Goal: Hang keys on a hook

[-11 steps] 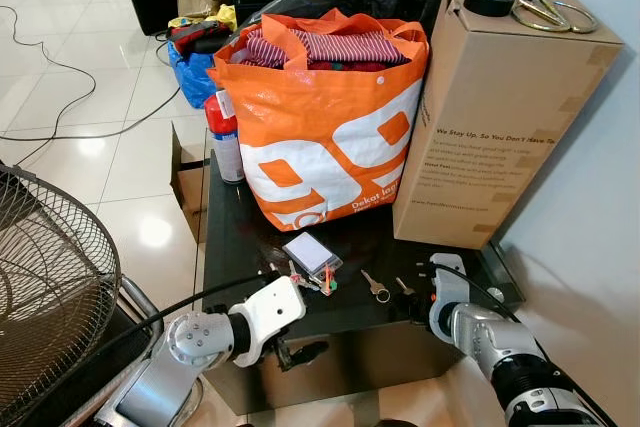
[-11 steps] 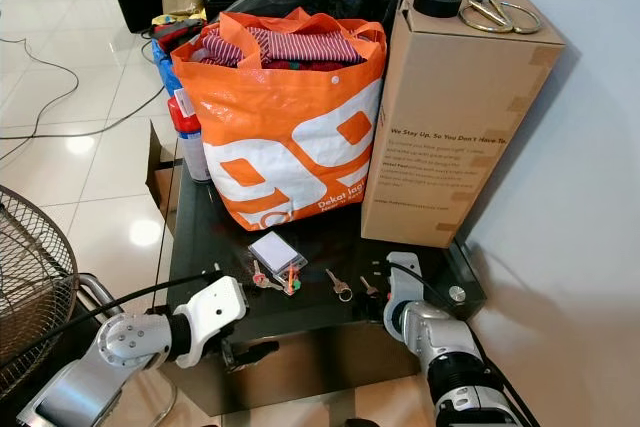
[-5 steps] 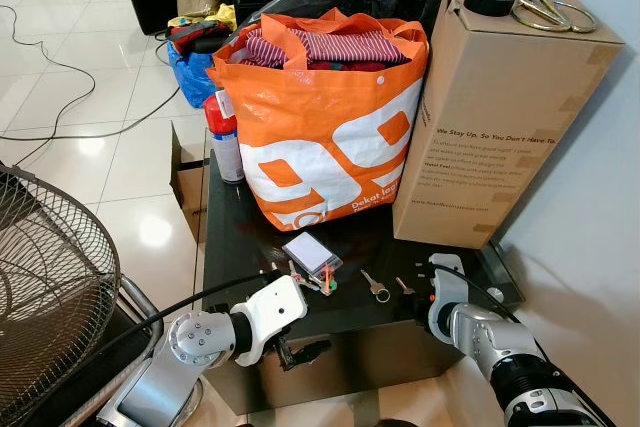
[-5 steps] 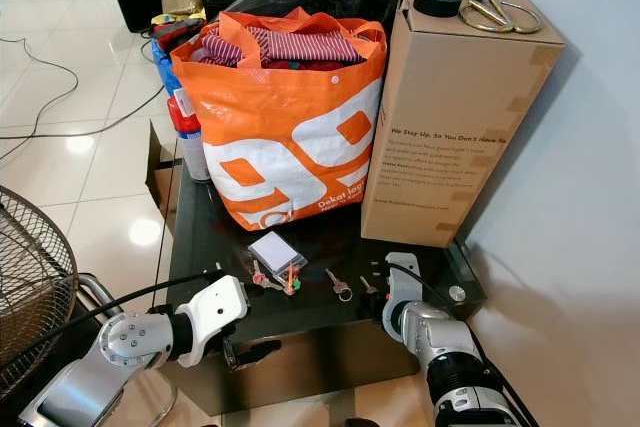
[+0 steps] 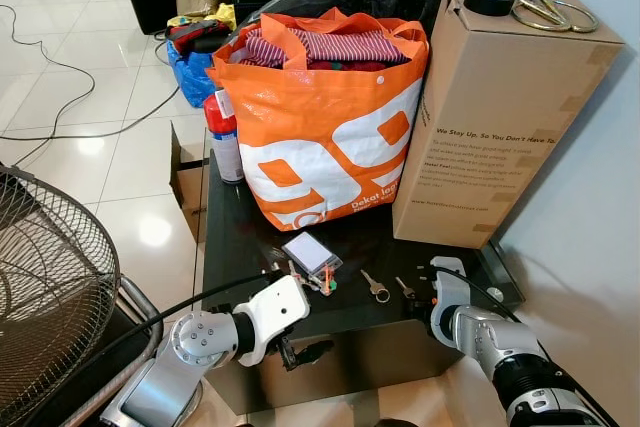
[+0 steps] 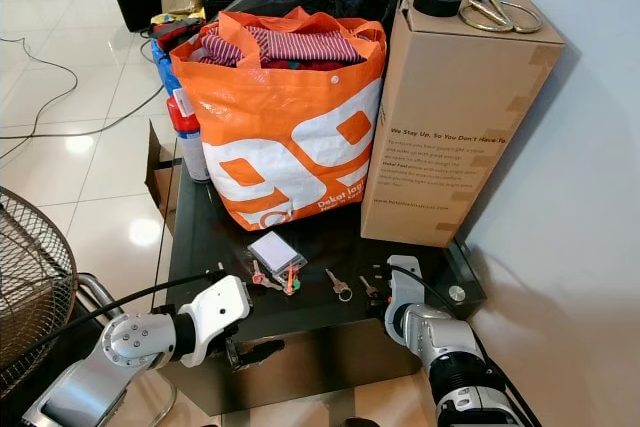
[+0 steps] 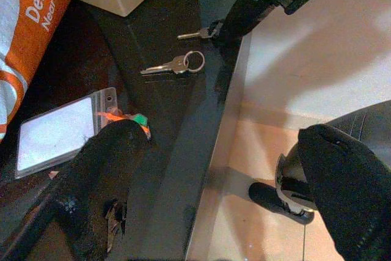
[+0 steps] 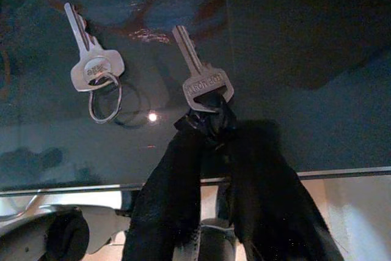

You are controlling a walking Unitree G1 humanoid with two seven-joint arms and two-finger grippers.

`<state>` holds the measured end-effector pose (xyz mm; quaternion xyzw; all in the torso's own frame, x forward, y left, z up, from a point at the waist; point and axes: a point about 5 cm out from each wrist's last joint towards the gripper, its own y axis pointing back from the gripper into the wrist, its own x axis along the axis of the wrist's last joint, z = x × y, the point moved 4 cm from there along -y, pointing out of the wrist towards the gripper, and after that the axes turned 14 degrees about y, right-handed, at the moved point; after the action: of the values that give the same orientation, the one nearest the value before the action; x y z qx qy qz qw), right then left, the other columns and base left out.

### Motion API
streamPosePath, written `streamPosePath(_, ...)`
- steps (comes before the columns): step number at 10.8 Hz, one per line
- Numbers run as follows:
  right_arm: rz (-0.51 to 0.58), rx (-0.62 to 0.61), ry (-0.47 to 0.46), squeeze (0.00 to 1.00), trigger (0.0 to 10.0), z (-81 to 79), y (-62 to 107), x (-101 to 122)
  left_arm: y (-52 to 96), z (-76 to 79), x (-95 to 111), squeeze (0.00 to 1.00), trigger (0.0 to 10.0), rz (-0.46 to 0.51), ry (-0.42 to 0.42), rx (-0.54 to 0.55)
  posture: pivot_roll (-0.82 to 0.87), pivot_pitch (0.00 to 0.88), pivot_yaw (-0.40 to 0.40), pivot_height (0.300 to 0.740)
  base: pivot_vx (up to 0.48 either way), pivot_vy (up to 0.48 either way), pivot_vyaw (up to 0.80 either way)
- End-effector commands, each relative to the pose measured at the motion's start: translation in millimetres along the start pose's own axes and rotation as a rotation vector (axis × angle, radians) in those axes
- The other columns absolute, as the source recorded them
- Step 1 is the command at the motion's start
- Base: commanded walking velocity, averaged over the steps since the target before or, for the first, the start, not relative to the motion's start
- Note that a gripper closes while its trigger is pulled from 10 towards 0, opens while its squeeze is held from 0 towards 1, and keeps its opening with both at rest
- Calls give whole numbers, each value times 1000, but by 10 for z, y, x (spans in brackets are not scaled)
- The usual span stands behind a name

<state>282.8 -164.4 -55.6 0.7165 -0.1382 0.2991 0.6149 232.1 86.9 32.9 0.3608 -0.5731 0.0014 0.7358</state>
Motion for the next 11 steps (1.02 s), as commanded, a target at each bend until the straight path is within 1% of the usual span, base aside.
streamPosePath(1,-21,-7,-11,0,0,29,7,-58,-15,10,26,0,10000,2,-19,-4,-206,0,-14,740,0,0,0)
streamPosePath(4,-16,-14,-12,0,0,55,14,-51,-18,20,50,0,10000,8,-24,-1,-208,0,-16,740,0,0,0)
streamPosePath(6,16,-14,-21,0,0,72,26,12,-17,20,75,0,10000,13,-29,3,-209,0,-16,740,0,0,0)
streamPosePath(8,57,1,-23,0,0,120,85,94,-18,1,99,0,10000,23,-31,23,-213,0,-14,740,0,0,0)
streamPosePath(9,85,10,8,0,0,155,145,158,-27,-23,133,0,10000,35,-44,44,-213,0,-13,740,0,0,0)
streamPosePath(10,126,22,46,0,0,186,245,251,-34,-87,200,0,10000,66,-37,90,-212,0,-14,740,0,0,0)
streamPosePath(11,165,25,57,0,0,217,347,328,-41,-164,254,0,10000,87,1,145,-212,0,-13,740,0,0,0)
